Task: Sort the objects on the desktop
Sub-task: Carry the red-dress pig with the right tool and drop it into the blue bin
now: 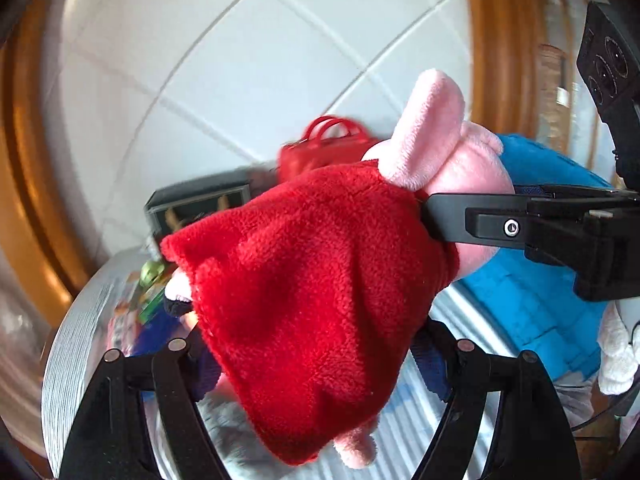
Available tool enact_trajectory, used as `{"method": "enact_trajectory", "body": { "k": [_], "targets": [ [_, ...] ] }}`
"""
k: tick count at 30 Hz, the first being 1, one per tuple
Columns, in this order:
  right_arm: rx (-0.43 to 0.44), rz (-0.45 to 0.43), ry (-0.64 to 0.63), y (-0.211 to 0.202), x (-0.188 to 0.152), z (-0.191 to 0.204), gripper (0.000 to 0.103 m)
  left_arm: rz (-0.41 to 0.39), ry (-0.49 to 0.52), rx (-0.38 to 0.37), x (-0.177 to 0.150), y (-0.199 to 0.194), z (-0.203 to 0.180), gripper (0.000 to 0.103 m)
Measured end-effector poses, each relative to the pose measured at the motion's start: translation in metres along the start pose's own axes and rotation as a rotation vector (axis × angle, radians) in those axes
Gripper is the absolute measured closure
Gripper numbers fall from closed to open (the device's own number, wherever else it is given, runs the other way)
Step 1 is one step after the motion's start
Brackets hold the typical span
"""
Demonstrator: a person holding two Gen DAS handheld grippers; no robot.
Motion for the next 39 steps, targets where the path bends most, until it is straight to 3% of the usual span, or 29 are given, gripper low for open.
{"method": "enact_trajectory", "body": {
  "k": [9,17,21,29,39],
  "targets": [
    [-0.246,-0.115,0.134,-0.132,-0.022,-0.105,0.026,-0.042,0.160,-0.219,0.044,0.005,-0.161,0.025],
    [-0.367,-0.168,0.259,-0.225,-0.055,-0.200,0.025,0.020,0.282,-0.332,0.069,0.020,-0.313,0.025],
    [-0.385,-0.180,0.317,-0.255,-0.071,-0.247,0.025,0.093,0.326,-0.343,0.076,0.036,-0.384,0.024],
    [-0.369,-0.172,0.412,-0.307,-0.115,-0.327,0.024,0.222,0.357,-0.329,0.067,0.062,-0.474,0.023],
    [-0.339,-0.081,0.454,-0.301,-0.153,-0.376,0.021,0.354,0.365,-0.248,0.044,0.099,-0.504,0.019]
  ]
}}
Point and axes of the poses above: each gripper's, at about its wrist camera, not at the fingertips, and y roughly the way its jaws point, z to its left, x to its top, the point moved 4 cm from there along y, roughly the way its jaws point, and after that the axes turned 8 degrees about -y, right-handed, at the moved point
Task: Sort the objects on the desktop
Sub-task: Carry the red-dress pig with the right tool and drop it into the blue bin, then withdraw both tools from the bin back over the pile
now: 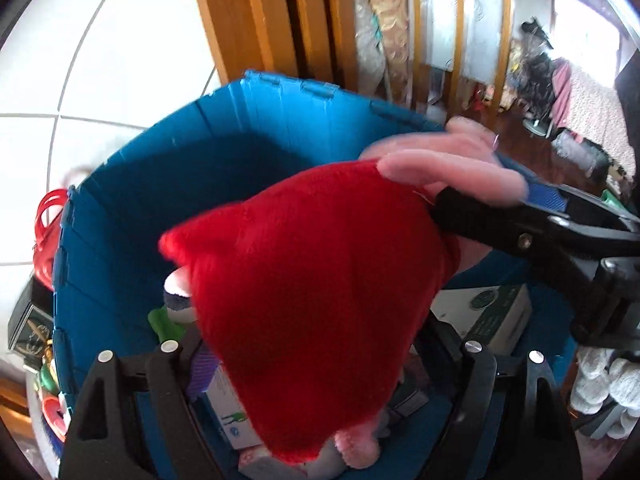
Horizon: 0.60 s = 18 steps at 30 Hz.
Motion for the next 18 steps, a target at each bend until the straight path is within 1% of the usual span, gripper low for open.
{"method": "enact_trajectory", "body": {
  "k": [3,4,9,10,18],
  "targets": [
    [0.010,0.002,-0.001,0.003,-0.001,-0.003,0.020,-0.005,-0.024,0.008,0.000,0.000,0.003,0.019],
    [0.008,0.003,-0.004,0.005,0.000,-0.006,0.018,-0.013,-0.032,0.018,0.000,0.000,0.006,0.019],
    [0.004,0.006,-0.028,0.009,0.002,-0.004,0.014,-0.028,-0.062,0.035,0.000,-0.001,0.017,0.019],
    [0.001,0.005,-0.032,0.009,0.002,-0.004,0.012,-0.031,-0.069,0.040,-0.001,-0.002,0.019,0.019],
    [-0.066,0.002,-0.076,0.008,0.004,0.000,0.000,-0.081,-0.128,0.078,-0.011,-0.021,0.035,0.019]
  ]
}}
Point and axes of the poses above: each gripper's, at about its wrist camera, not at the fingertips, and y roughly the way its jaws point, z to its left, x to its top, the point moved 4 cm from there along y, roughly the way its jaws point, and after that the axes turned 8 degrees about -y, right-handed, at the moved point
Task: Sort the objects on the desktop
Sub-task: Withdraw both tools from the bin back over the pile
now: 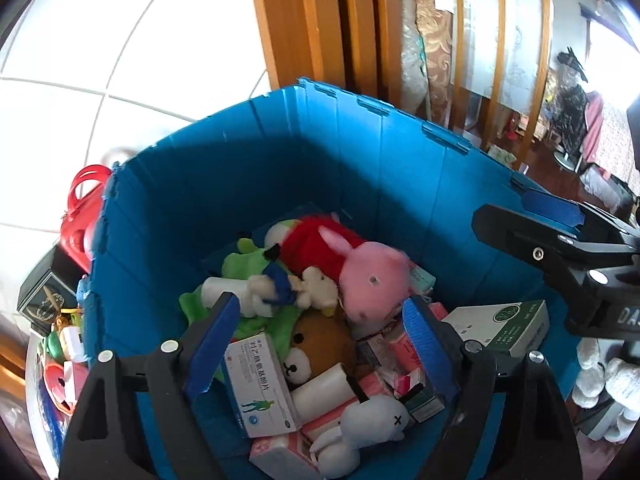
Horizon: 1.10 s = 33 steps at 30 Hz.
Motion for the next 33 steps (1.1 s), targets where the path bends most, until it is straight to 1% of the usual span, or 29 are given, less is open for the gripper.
{"method": "enact_trajectory", "body": {
  "k": [5,9,12,17,21,24,28,31,33],
  "targets": [
    [-0.081,0.011,-0.030,0.002,0.001,0.004,0.000,-0.084,-0.037,0.031,0.000,-0.028,0.020,0.019],
    [-0.128,0.002,-0.071,-0.002,0.002,0.018,0.000,-0.167,-0.075,0.066,0.001,-0.056,0.046,0.019],
    [-0.160,-0.012,-0.111,-0.007,0.005,0.034,0.000,-0.212,-0.104,0.093,-0.003,-0.072,0.067,0.019],
    [-0.148,-0.048,-0.152,-0.019,0.008,0.074,0.000,-0.273,-0.164,0.126,-0.022,-0.101,0.114,0.019],
    [-0.131,-0.092,-0.185,-0.034,0.011,0.122,0.000,-0.299,-0.210,0.138,-0.044,-0.120,0.162,0.019],
    [-0.120,-0.132,-0.204,-0.047,0.011,0.168,0.000,-0.313,-0.247,0.144,-0.065,-0.134,0.207,0.019],
    [-0.069,-0.173,-0.210,-0.049,0.008,0.242,0.000,-0.316,-0.282,0.163,-0.101,-0.154,0.285,0.018],
    [-0.032,-0.190,-0.199,-0.040,0.007,0.300,0.000,-0.291,-0.305,0.183,-0.133,-0.162,0.352,0.018],
    [-0.016,-0.192,-0.201,-0.029,0.003,0.337,0.000,-0.275,-0.321,0.199,-0.151,-0.164,0.390,0.018]
  ]
}}
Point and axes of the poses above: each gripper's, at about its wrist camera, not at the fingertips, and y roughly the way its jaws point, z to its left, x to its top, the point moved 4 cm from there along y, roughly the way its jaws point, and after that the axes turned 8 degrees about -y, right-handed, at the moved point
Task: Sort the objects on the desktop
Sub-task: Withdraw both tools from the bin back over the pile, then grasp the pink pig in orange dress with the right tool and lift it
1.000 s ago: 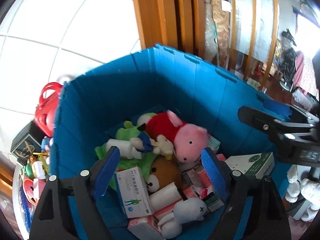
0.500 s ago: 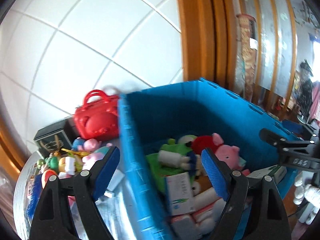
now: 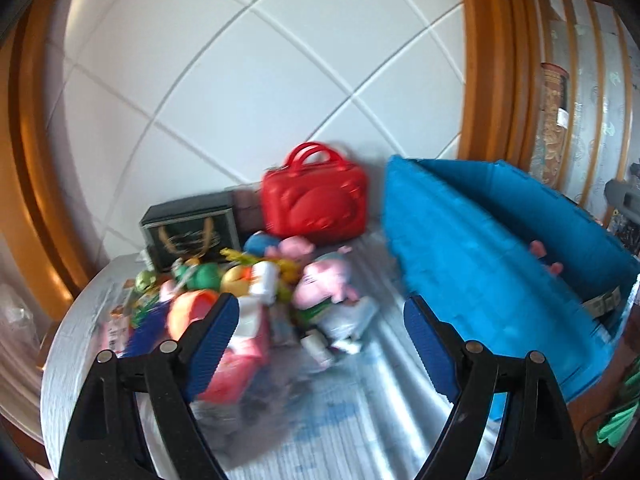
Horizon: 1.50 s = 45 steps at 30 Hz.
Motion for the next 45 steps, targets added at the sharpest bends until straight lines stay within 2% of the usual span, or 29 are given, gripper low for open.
{"method": "enact_trajectory", "body": {
  "k": [2,7,12,16,20,25,29,34,36,37,39,41,43,45],
  "targets": [
    [0.015,0.014,-0.003,0.014,-0.004,0.036,0.000,0.017,-0.009,0.030,-0.006,0.006,0.047,0.018],
    [0.065,0.159,-0.020,0.072,-0.029,0.109,0.000,0.093,-0.072,0.106,-0.027,0.028,0.154,0.018],
    [0.100,0.259,-0.047,0.128,-0.047,0.170,0.000,0.157,-0.146,0.185,-0.053,0.051,0.241,0.018],
    [0.141,0.327,-0.083,0.168,-0.060,0.216,0.000,0.200,-0.200,0.202,-0.066,0.074,0.291,0.018],
    [0.187,0.379,-0.120,0.214,-0.066,0.262,0.000,0.249,-0.241,0.200,-0.076,0.107,0.325,0.018],
    [0.213,0.453,-0.173,0.276,-0.073,0.303,0.000,0.307,-0.252,0.186,-0.082,0.156,0.348,0.018],
    [0.229,0.509,-0.197,0.324,-0.081,0.326,0.000,0.359,-0.249,0.175,-0.084,0.207,0.359,0.018],
    [0.236,0.554,-0.205,0.373,-0.090,0.343,0.000,0.440,-0.190,0.175,-0.094,0.276,0.360,0.018],
    [0.236,0.562,-0.214,0.387,-0.091,0.347,0.000,0.450,-0.163,0.240,-0.098,0.292,0.368,0.018],
    [0.237,0.563,-0.216,0.394,-0.090,0.349,0.000,0.430,-0.158,0.307,-0.096,0.294,0.378,0.019],
    [0.231,0.554,-0.218,0.405,-0.087,0.353,0.000,0.367,-0.210,0.364,-0.088,0.285,0.398,0.018],
    [0.197,0.528,-0.215,0.418,-0.084,0.356,0.000,0.313,-0.263,0.511,-0.080,0.268,0.427,0.018],
    [0.180,0.526,-0.216,0.432,-0.086,0.360,0.000,0.273,-0.302,0.617,-0.074,0.248,0.452,0.018],
    [0.157,0.577,-0.266,0.445,-0.102,0.370,0.003,0.267,-0.336,0.624,-0.073,0.233,0.465,0.018]
  ]
}}
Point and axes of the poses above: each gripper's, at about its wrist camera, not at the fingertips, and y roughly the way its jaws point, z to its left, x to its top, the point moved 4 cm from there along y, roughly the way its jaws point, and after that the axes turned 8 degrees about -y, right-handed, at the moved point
